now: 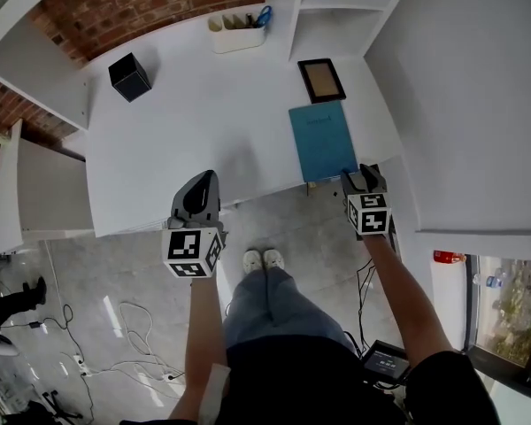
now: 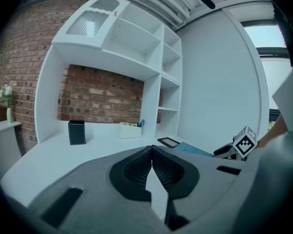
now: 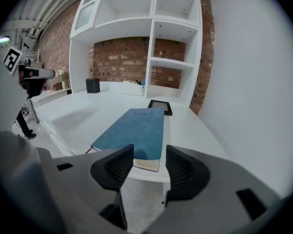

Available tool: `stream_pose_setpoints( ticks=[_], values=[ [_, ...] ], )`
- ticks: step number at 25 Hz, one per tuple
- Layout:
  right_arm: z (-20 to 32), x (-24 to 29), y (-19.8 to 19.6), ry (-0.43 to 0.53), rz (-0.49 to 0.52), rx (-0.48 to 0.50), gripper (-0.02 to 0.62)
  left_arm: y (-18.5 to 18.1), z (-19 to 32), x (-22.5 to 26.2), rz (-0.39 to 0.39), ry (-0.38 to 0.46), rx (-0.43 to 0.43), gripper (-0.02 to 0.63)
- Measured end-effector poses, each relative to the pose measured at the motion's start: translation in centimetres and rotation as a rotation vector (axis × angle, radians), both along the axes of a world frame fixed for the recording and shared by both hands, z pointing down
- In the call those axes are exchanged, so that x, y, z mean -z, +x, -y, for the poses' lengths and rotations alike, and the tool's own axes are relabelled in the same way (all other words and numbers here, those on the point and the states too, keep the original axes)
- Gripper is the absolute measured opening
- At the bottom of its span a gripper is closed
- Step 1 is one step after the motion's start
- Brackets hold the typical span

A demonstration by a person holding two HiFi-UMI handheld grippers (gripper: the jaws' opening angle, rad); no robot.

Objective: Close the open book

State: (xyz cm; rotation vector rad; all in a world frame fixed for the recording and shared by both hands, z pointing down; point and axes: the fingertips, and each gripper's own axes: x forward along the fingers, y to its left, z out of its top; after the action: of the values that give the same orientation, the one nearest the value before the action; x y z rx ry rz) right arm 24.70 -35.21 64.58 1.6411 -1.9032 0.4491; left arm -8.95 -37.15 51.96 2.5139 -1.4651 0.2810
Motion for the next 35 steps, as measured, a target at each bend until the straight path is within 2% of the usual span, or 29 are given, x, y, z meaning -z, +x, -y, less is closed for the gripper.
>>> stream_pose_setpoints(
  ticks=[6, 14, 21, 25, 35],
  values=[
    [0.1, 6.2, -1.3, 0.169, 0.052, 0.041, 0.187, 0.6, 0.9, 2.0, -0.019, 0.051, -0.008, 0.009],
    [3.0, 17.4, -6.0, 0.446, 0.152, 0.100, 0.156, 2.4, 2.5, 7.5, -0.041, 0.170, -0.044, 0.009],
    [3.3, 25.7, -9.2, 0.641, 0.213, 0.133, 0.050, 3.6, 2.7, 12.3, -0.060, 0.260, -0.060, 0.009],
    [2.6, 27.8, -10.1, 0.692, 0.214, 0.148, 0.000, 4.2, 2.4, 13.8, -0.061, 0.293, -0.070, 0.009],
    [1.9, 27.1, -10.3, 0.688, 0.242, 0.130, -0.002, 4.9, 1.3, 14.4, -0.044, 0.311, -0.093, 0.009]
  ],
)
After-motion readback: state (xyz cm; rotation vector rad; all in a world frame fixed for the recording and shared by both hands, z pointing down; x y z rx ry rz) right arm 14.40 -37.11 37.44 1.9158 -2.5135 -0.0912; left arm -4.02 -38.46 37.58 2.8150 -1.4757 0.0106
